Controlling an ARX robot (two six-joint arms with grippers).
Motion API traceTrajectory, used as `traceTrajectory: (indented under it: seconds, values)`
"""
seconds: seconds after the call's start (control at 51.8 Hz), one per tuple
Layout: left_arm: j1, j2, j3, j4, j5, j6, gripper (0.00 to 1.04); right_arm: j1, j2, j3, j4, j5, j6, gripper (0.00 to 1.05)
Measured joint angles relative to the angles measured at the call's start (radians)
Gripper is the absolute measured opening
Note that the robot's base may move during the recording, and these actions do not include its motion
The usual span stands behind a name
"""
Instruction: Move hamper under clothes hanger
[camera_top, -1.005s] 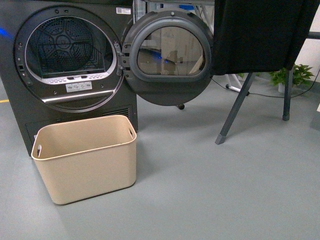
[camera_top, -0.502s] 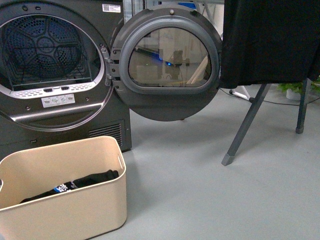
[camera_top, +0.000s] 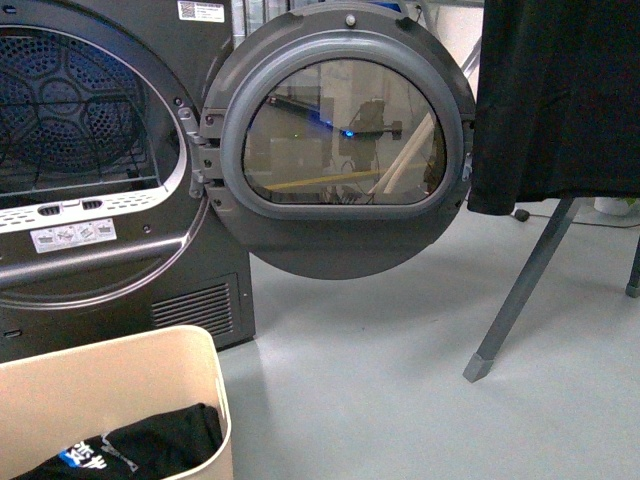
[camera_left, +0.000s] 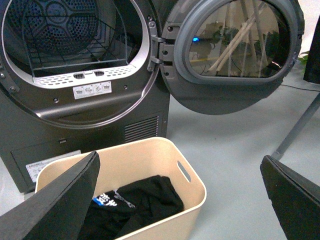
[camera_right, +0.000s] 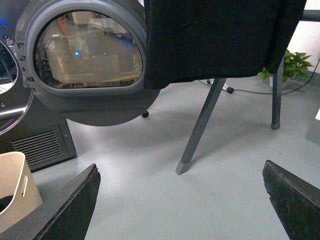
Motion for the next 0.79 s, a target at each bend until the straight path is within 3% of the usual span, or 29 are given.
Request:
traceTrajectory:
  seconds: [0.792]
  values:
    - [0.0, 0.0, 0.0, 0.0, -0.002, 0.0, 0.98, 0.0, 0.0, 0.0, 0.0, -0.001, 0.0, 0.97]
